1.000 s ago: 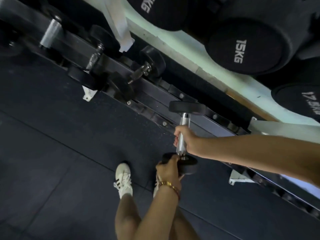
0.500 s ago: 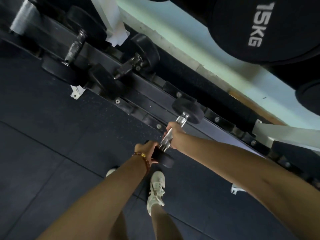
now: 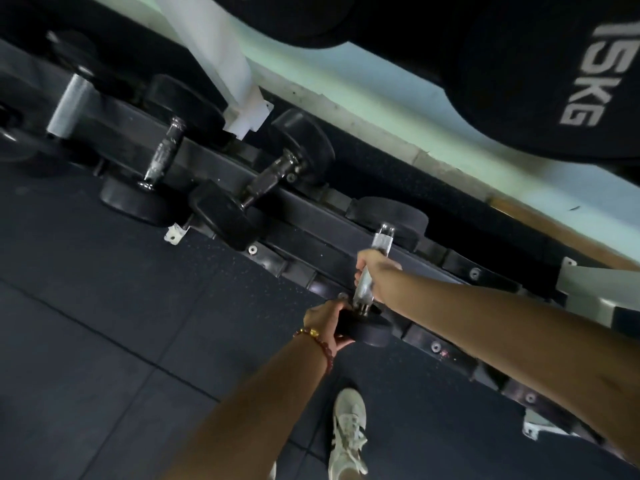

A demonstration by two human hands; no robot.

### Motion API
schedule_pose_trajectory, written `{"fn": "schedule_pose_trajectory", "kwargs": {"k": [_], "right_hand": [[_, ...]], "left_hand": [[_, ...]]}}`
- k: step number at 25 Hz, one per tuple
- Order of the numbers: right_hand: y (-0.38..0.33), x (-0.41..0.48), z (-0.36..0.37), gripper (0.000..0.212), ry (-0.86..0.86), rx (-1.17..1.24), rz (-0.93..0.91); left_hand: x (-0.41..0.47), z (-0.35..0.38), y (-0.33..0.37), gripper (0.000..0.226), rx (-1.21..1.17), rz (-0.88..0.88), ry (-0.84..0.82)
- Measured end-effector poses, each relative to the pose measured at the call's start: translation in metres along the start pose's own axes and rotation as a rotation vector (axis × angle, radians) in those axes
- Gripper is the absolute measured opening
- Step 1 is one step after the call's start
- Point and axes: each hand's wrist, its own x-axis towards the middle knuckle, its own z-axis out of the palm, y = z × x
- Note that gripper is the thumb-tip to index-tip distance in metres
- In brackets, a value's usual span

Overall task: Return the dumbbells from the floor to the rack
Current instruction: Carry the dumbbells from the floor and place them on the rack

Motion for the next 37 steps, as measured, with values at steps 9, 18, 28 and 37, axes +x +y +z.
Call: {"fn": "schedule_pose_trajectory", "kwargs": {"k": [9, 18, 28, 37], "right_hand": [[0.010, 0.023, 0.000, 0.023, -0.112, 0.026, 0.031], [0.016, 0.027, -0.001, 0.016, -0.135, -0.036, -0.080], [0.032, 0.029, -0.013, 0.022, -0.237, 0.017, -0.184], [0.006, 0.026, -0.031, 0.048, -0.315, -0.332, -0.248]], "left_hand": [[0.032, 0.002, -0.002, 0.044, -0.021, 0.109, 0.074], [0.019, -0.005, -0.032, 0.067, -0.086, 0.111, -0.084], [0.005, -0.011, -0.028, 0.066, 0.319, 0.407, -0.002], [0.004, -0.019, -0.014, 0.016, 0.903, 0.671, 0.118]]}}
